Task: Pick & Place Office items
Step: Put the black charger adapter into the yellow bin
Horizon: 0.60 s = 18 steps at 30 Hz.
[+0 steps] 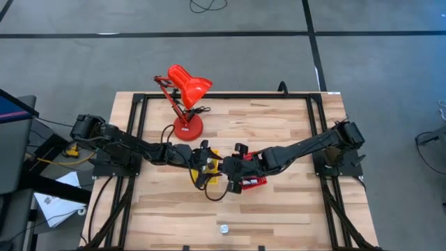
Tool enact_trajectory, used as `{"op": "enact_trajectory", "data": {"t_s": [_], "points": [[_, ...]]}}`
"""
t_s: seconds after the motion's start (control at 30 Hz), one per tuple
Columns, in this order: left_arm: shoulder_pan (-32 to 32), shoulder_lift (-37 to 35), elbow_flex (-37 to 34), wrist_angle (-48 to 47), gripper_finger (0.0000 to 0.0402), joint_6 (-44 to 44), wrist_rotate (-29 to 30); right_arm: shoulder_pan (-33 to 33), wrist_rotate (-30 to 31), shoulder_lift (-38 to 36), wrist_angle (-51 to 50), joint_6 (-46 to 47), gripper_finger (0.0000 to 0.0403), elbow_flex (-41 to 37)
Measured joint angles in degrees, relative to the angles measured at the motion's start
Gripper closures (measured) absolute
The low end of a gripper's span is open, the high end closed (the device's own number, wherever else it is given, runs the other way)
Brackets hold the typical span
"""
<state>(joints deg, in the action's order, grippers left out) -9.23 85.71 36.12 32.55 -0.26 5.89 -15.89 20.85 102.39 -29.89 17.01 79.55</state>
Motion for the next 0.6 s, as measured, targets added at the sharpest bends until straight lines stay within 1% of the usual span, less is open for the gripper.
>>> {"op": "enact_trajectory", "data": {"t_s": [0.13, 0.23, 0.33, 0.53, 0.6], "points": [[0.0, 0.0, 0.0, -1.02, 0.0114, 1.31, -0.04, -0.06, -0.01, 0.0, 0.49, -1.21, 0.026, 0.0], [0.0, 0.0, 0.0, -0.75, 0.0134, 1.49, -0.07, -0.06, -0.01, 0.0, 0.48, -1.92, 0.026, 0.0], [0.0, 0.0, 0.0, -0.36, 0.0164, 1.49, -0.11, -0.08, -0.01, 0.0, 0.48, -2.03, 0.026, 0.0], [0.9, 0.0, 0.0, -0.71, 0.0241, 1.64, -0.32, -0.18, -0.02, 0.0, 0.83, -2.5, 0.0259, 0.0], [1.01, 0.0, -0.02, -0.74, 0.0261, 1.93, -0.55, -0.19, -0.12, 0.0, 0.79, -2.51, 0.0259, 0.0]]}}
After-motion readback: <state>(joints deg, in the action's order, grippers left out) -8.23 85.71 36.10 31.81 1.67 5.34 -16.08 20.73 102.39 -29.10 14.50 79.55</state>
